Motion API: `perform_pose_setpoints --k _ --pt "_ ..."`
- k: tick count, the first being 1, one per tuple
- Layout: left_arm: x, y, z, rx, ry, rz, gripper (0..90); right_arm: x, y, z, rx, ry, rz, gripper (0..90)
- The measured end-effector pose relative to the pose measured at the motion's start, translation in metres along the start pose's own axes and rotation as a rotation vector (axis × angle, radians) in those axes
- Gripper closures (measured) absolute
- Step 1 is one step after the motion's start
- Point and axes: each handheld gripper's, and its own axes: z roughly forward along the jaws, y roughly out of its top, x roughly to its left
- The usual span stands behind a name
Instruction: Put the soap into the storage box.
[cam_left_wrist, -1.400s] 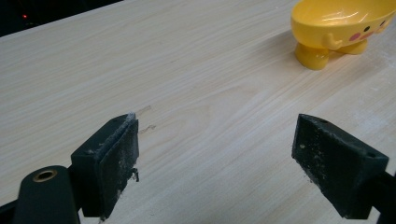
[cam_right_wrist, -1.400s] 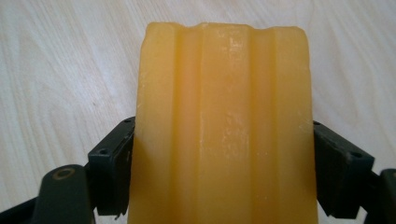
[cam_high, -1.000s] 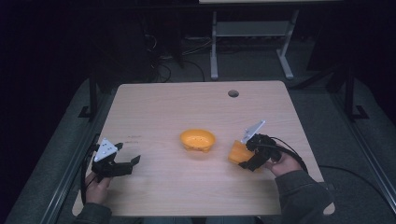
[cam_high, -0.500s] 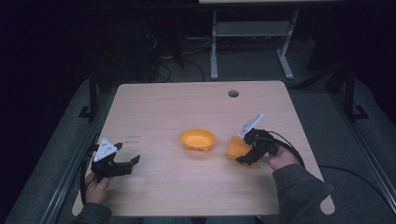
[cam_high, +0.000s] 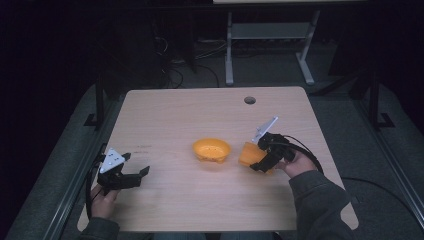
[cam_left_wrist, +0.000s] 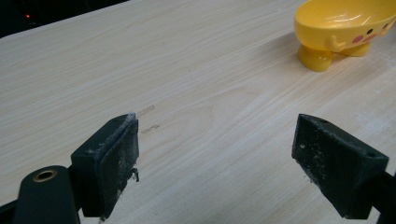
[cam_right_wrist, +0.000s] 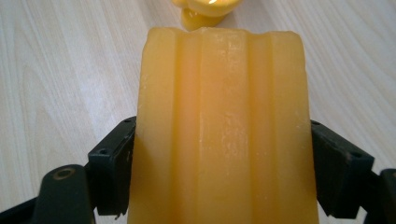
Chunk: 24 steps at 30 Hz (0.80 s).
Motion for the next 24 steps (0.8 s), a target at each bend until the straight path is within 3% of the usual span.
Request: perform_pose_setpoints --k 24 --pt "-0.001 0.000 0.001 -0.006 -0.005 -0.004 14.1 -0.006 0.020 -0.007 -0.005 -0.002 -0.026 20.3"
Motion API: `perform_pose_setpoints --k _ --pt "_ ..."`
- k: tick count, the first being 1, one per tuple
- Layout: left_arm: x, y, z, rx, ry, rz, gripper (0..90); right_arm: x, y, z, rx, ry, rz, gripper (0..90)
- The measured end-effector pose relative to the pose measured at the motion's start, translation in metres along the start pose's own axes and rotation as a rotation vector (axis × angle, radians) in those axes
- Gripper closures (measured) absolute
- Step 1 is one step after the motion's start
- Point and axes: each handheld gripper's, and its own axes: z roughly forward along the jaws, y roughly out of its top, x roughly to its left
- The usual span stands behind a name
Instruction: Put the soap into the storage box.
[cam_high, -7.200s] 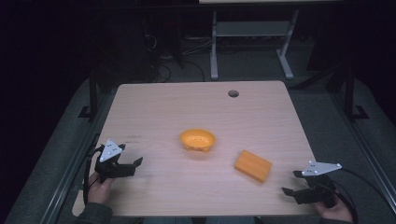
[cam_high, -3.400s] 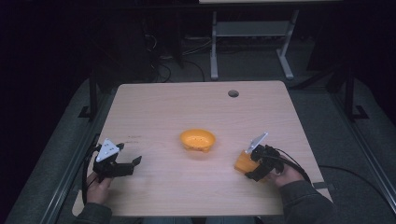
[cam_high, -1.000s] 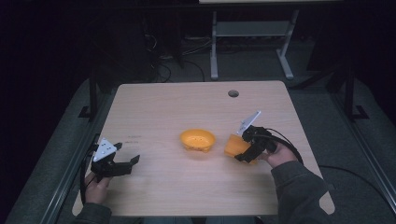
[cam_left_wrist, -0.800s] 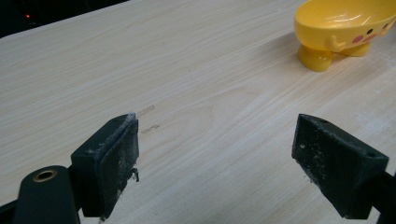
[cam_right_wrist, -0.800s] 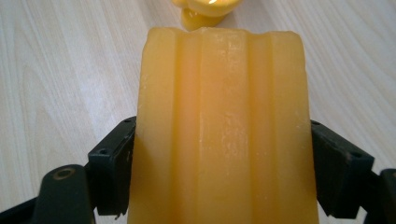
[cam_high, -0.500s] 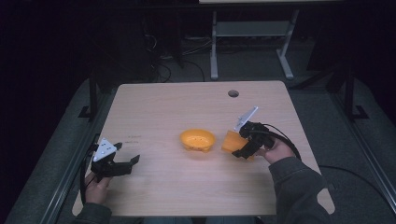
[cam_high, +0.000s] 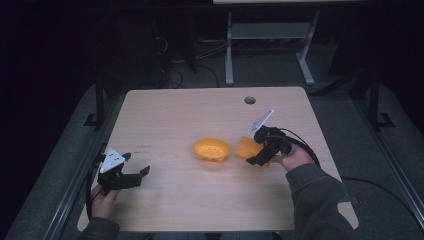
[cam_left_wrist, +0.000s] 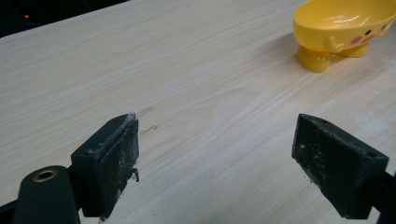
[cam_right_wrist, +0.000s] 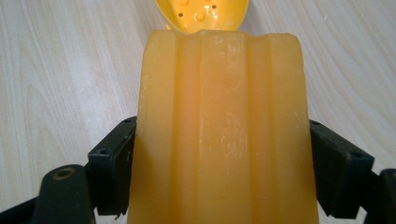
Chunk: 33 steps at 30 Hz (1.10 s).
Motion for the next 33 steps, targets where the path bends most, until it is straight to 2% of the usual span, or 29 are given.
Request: perform_pose_setpoints --k 19,33 --pt "0.001 0.000 -0.001 -0.005 0.004 -0.011 14.1 -0.006 0.030 -0.003 -0.016 0.006 -0.047 20.4" --pt "0.002 0.000 -0.001 -0.004 0.005 -0.005 14.1 -0.004 0.051 0.002 -0.011 0.015 -0.087 20.4"
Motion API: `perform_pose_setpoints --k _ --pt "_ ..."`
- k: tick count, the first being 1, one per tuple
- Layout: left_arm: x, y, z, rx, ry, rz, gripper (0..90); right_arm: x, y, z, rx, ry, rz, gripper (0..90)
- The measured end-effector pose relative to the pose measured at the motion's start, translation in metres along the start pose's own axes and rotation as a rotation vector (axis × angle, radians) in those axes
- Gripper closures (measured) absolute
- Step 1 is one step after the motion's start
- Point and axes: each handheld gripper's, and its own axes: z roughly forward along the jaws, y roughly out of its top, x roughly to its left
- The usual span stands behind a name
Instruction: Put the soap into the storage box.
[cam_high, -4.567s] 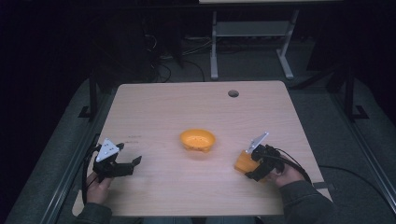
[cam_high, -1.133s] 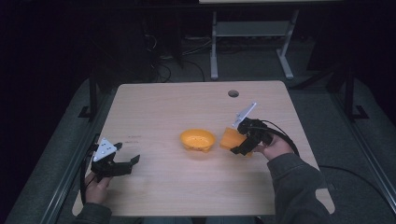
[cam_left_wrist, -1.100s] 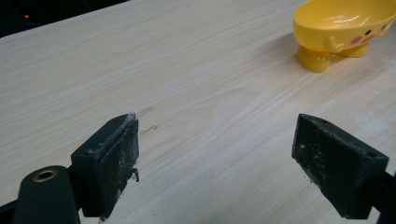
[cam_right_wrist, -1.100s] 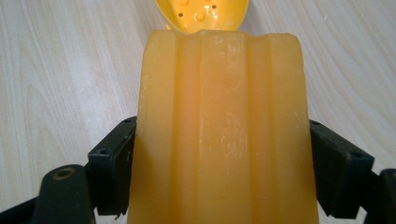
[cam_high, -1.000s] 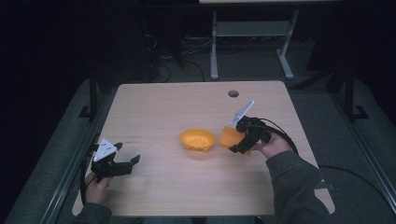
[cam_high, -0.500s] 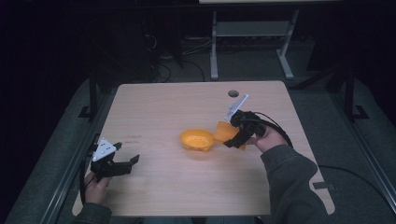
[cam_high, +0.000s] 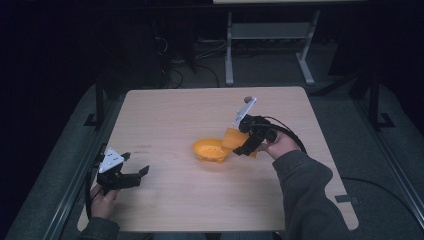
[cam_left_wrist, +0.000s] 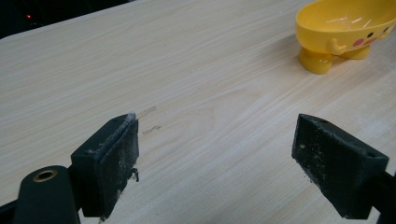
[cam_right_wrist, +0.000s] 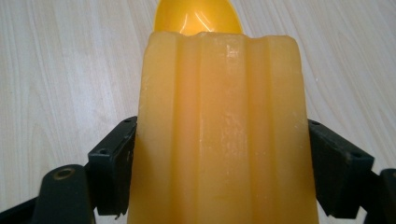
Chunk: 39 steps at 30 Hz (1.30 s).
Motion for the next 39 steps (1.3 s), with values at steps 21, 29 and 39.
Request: perform_pose_setpoints --k 21,29,39 --pt "0.001 0.000 0.000 -0.003 0.001 -0.008 14.1 -0.004 0.044 0.018 0.002 0.041 -0.076 20.3" --pt "0.000 0.000 0.000 -0.001 -0.001 -0.004 14.1 -0.006 0.056 0.026 -0.009 0.051 -0.083 20.4" --pt "0.000 0.000 0.000 -0.001 -0.002 -0.003 14.1 -0.005 0.065 0.050 0.004 0.082 -0.100 20.4"
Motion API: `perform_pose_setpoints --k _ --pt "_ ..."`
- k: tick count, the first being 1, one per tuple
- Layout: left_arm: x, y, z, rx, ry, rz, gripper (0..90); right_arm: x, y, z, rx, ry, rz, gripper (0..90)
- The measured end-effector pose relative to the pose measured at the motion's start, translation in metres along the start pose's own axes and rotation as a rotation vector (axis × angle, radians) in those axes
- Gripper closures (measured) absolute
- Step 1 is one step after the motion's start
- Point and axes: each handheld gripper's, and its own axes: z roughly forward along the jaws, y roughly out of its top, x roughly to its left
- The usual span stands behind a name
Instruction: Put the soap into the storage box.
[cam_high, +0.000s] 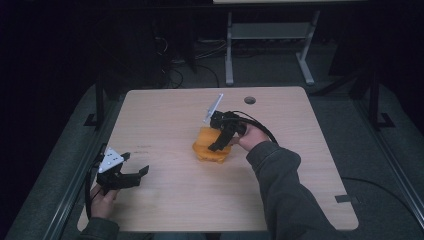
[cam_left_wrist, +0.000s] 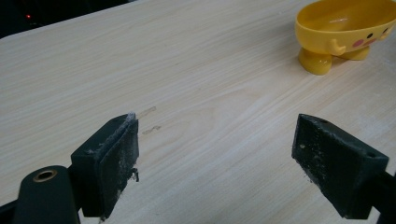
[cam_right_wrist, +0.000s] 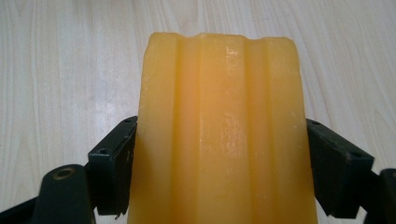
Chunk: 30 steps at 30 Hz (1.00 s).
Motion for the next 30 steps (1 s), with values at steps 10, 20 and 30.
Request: perform_pose_setpoints --k 10,20,30 --pt "0.000 0.000 0.000 -0.002 0.000 0.000 14.1 -0.001 0.001 0.014 0.015 0.020 0.002 20.3" --pt "0.000 0.000 -0.001 -0.005 0.000 -0.005 14.1 -0.002 0.003 0.023 0.018 0.029 0.003 20.3" --pt "0.001 0.000 -0.001 -0.005 0.001 -0.006 14.1 -0.003 0.001 0.028 0.031 0.033 0.009 20.3"
